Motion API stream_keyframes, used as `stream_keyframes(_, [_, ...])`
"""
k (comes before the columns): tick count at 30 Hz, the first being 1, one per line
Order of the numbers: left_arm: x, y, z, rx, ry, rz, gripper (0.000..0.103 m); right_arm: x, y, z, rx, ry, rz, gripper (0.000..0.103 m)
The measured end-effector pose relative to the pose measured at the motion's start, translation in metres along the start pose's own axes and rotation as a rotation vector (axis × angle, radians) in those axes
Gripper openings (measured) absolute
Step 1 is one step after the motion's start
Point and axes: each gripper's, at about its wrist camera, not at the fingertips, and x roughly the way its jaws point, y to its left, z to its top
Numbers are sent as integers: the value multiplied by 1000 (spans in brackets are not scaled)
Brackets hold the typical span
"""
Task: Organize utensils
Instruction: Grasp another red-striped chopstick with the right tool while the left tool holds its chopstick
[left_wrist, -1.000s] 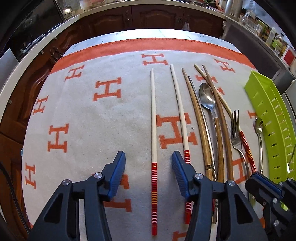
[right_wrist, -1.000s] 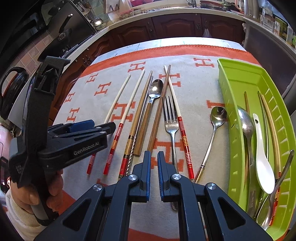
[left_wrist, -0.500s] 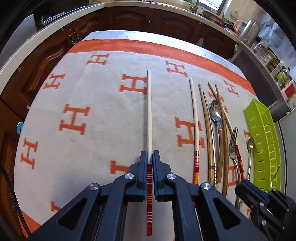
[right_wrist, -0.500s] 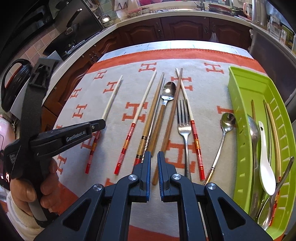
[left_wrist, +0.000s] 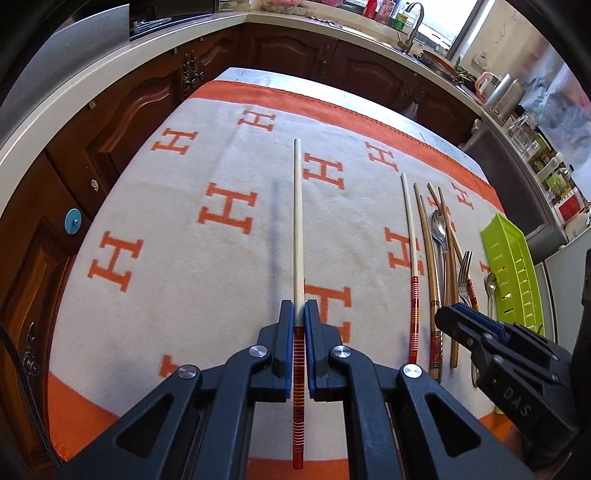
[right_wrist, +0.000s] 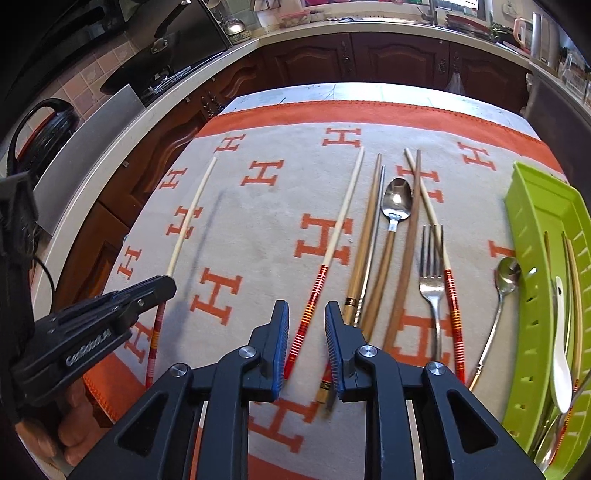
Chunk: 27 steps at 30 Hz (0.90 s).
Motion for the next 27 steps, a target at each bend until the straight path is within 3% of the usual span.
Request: stream_keyframes(27, [4, 22, -16, -6, 25, -50, 3, 40, -9, 6, 68, 11, -25, 21])
